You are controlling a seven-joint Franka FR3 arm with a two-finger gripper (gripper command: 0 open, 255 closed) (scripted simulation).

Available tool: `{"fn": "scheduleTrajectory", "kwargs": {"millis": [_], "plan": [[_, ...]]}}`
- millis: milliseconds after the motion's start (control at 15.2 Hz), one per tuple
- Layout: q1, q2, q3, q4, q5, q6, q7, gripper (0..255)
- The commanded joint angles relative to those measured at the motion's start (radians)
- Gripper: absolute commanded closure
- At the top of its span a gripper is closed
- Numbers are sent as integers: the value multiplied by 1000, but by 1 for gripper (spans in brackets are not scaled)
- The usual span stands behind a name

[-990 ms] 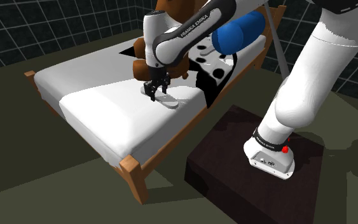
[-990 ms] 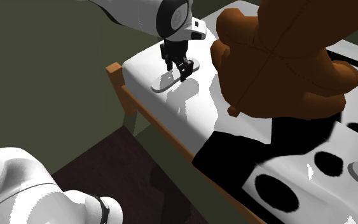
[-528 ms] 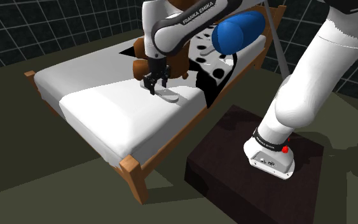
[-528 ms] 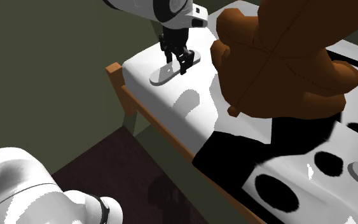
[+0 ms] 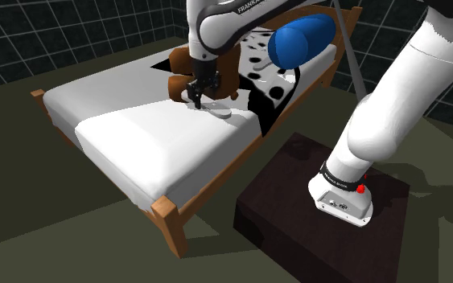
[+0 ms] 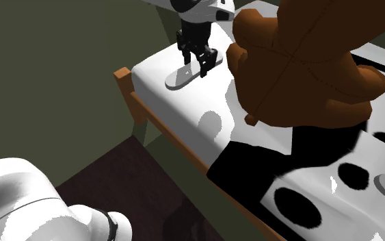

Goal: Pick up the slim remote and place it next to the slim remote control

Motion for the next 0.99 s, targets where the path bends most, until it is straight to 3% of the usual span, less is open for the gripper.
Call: {"fn": "scheduleTrajectory", "kwargs": {"millis": [0,924], "plan": [[-21,-18,-26,-25,2,6,-49,255],[-180,-47,-235,-54,-25,-2,-401,255]]}}
